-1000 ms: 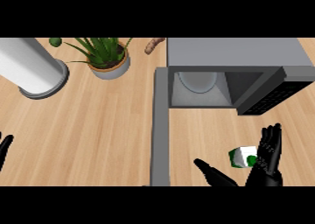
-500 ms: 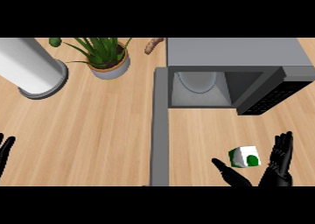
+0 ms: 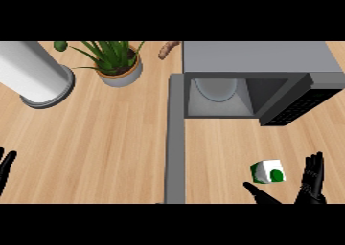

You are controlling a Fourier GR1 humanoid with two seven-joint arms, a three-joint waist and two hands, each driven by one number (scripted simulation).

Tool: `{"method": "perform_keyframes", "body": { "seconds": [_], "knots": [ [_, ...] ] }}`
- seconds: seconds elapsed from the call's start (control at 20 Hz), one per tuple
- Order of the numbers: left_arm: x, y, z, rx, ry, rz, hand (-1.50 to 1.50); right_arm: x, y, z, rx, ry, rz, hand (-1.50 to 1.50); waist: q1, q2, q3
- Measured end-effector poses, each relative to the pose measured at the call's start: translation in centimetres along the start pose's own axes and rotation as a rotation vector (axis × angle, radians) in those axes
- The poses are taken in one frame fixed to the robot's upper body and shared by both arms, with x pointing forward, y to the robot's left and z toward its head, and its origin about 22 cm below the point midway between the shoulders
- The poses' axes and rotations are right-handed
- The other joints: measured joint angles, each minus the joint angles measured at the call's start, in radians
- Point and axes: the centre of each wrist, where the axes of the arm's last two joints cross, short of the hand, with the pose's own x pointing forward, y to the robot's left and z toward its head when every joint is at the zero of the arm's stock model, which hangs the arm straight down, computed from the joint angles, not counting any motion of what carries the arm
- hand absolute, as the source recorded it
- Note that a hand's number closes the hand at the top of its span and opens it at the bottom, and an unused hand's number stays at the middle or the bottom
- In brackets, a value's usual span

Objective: Pick up the milk, place it into the microwave and close the microwave

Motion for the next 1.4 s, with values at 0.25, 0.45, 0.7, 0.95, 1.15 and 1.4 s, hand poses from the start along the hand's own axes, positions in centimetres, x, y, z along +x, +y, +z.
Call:
{"method": "perform_keyframes", "body": {
  "seconds": [0.25, 0.45, 0.7, 0.95, 1.15, 1.4],
  "knots": [
    [0.0, 0.3, 0.8, 0.0, -0.003, 0.004, -1.5, -2.2, -0.7, 0.6, 0.02, 0.034, 0.011, -1.5, 0.001, 0.0, 0.0],
    [-0.1, 0.4, 0.8, 0.002, -0.009, 0.0, -1.5, -4.0, -1.3, 0.3, 0.024, 0.048, 0.023, -1.5, 0.001, 0.0, 0.0],
    [0.4, 1.2, 0.5, 0.004, -0.004, -0.005, -1.5, -5.8, -1.8, 0.2, 0.024, 0.072, 0.039, -1.5, 0.001, 0.0, 0.0],
    [0.1, 1.1, 0.7, 0.005, -0.001, -0.006, -1.5, -7.3, -1.6, 0.0, 0.059, 0.106, 0.013, -1.5, 0.002, 0.0, 0.0],
    [-0.7, 1.2, 1.0, 0.009, 0.003, -0.006, -1.5, -8.9, -2.0, 0.4, 0.091, 0.122, -0.027, -1.5, 0.003, 0.001, 0.0],
    [-0.6, 1.5, 0.7, 0.007, 0.004, 0.003, -1.5, -10.2, -1.6, 0.0, 0.102, 0.14, -0.066, -1.5, 0.001, -0.002, -0.008]
  ]
}}
